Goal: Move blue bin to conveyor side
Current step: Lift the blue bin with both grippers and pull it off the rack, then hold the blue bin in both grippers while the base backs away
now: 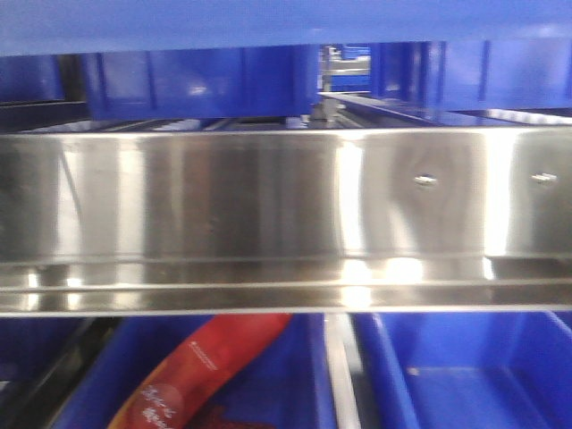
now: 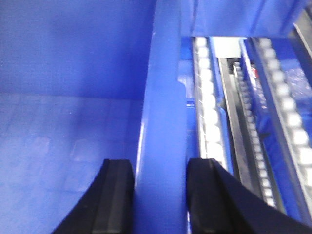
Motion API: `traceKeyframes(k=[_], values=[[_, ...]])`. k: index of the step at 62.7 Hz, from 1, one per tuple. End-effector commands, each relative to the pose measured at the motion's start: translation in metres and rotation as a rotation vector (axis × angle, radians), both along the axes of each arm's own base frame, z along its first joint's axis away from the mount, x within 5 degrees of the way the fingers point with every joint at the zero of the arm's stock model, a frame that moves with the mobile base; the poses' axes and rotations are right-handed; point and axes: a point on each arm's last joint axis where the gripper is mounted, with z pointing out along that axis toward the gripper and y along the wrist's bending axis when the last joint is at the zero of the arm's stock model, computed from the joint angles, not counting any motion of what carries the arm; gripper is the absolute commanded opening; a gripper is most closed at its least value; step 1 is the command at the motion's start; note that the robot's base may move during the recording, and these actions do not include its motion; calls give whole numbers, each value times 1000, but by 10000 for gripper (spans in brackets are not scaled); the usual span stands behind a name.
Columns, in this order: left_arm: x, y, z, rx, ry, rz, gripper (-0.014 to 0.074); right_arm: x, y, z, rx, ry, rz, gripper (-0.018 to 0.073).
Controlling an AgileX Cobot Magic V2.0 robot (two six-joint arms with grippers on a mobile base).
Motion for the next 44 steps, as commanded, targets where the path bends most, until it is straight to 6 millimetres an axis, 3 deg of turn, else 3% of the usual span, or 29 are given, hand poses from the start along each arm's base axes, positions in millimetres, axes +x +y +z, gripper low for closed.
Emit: traceKeyframes(k=[1,44], values=[[-6,-3,16,-26,-122,-24,-20,-5,-3,16,6,-135,-1,-79],[-6,-3,16,-26,-122,-24,-20,-5,-3,16,6,-135,-1,-79]])
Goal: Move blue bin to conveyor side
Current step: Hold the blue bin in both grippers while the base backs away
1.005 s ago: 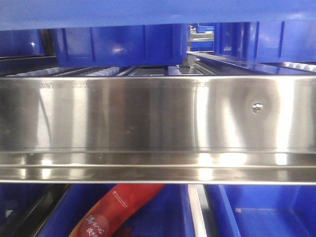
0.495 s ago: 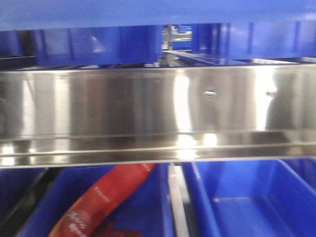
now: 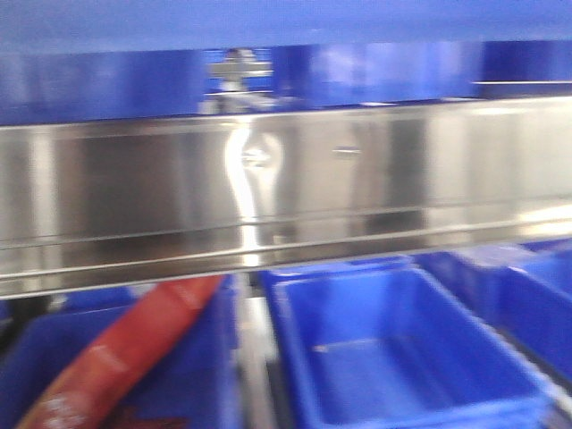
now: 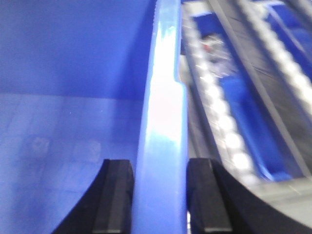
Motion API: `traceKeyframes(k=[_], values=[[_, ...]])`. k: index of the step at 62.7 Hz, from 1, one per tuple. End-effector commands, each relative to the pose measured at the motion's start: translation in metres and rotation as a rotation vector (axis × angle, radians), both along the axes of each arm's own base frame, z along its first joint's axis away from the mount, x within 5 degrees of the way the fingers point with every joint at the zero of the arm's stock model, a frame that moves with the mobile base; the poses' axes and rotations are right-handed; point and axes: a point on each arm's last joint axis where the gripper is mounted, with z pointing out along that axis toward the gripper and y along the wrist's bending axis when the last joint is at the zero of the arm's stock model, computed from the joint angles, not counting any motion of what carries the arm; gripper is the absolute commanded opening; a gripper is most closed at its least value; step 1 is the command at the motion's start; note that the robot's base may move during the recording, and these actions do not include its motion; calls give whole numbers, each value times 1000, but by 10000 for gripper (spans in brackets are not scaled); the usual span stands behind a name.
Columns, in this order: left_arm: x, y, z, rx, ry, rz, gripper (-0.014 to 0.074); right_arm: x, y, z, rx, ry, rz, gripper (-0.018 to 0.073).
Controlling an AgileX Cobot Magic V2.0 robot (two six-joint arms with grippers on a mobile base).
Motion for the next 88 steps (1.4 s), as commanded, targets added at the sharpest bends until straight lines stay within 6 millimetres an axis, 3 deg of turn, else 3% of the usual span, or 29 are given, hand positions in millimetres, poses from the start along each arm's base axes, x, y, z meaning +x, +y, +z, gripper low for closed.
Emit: traceKeyframes(k=[1,88], values=[[-6,-3,16,-26,-122,-24,-20,-4,-3,16,7,-137,-1,-79],[-6,-3,16,-26,-122,-24,-20,-4,-3,16,7,-137,-1,-79]])
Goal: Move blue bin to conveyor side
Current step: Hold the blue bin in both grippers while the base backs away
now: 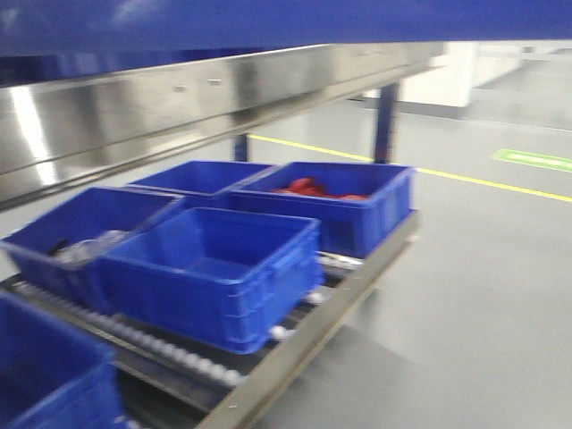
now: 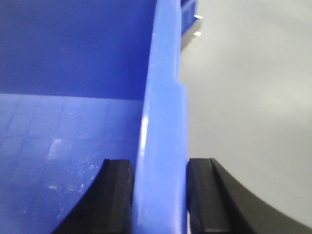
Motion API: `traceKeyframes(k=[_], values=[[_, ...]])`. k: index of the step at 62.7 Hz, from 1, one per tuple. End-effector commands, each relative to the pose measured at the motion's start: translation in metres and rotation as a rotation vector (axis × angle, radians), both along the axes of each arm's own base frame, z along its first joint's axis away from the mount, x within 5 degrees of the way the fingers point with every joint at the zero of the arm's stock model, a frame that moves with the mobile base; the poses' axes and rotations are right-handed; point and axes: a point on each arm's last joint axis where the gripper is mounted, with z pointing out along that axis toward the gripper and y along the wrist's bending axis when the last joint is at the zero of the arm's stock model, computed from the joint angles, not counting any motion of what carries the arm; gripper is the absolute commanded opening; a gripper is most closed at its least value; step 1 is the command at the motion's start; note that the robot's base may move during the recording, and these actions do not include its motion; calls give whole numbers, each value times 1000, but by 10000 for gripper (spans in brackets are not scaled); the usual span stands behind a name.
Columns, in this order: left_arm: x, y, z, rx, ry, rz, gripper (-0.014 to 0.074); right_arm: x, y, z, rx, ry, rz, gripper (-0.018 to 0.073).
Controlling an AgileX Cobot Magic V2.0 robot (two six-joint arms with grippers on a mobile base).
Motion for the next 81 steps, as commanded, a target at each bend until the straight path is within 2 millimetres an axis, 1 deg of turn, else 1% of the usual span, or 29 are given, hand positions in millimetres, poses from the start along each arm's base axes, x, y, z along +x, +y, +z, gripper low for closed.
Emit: traceKeyframes(k=[1,81], values=[[-6,-3,16,-26,-122,-24,-20,-4,-3,16,7,-137,-1,-79],[-6,-3,16,-26,-122,-24,-20,-4,-3,16,7,-137,-1,-79]])
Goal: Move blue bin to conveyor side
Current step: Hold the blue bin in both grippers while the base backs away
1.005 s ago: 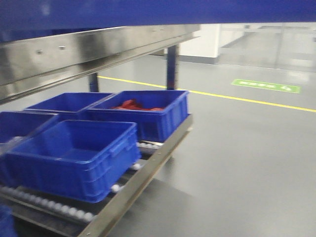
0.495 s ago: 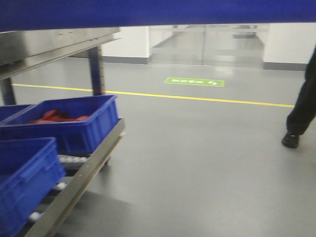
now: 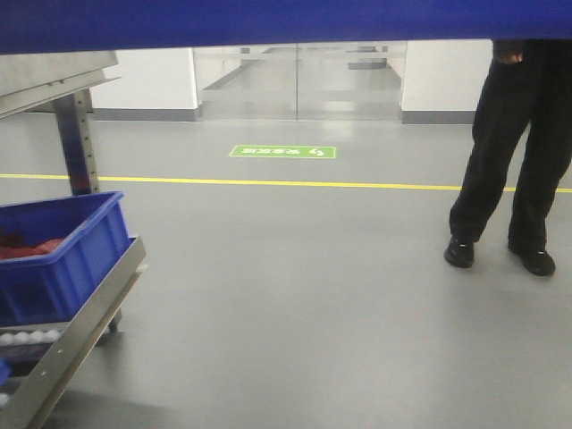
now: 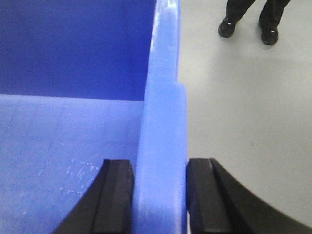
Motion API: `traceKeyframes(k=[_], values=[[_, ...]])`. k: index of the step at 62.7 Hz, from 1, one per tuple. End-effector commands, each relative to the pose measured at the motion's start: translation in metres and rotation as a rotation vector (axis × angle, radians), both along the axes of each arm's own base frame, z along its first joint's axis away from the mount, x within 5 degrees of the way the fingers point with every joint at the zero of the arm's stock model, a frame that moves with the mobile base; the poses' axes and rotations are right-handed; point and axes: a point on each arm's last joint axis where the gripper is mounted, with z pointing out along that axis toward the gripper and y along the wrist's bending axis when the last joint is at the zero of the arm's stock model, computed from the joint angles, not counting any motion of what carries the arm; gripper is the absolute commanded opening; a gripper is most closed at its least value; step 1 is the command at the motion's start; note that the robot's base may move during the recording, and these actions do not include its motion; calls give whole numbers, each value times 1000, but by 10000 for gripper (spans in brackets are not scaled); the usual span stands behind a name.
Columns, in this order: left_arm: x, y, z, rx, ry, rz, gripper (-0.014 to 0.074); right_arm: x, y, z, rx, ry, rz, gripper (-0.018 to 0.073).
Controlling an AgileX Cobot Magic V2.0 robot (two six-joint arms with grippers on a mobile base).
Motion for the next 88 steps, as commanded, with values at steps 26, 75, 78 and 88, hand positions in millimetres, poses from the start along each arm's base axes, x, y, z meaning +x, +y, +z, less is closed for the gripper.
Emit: traceKeyframes(k=[26,75,78,88], values=[[-6,-2,16,-25,-124,-23,-20,-4,-2,16,7,-137,-1,-79],[-6,-2,16,-25,-124,-23,-20,-4,-2,16,7,-137,-1,-79],[-6,-2,16,-25,-124,-23,-20,-4,-2,16,7,-137,-1,-79],[-6,-2,16,-25,-124,-23,-20,-4,-2,16,7,-137,-1,-79]])
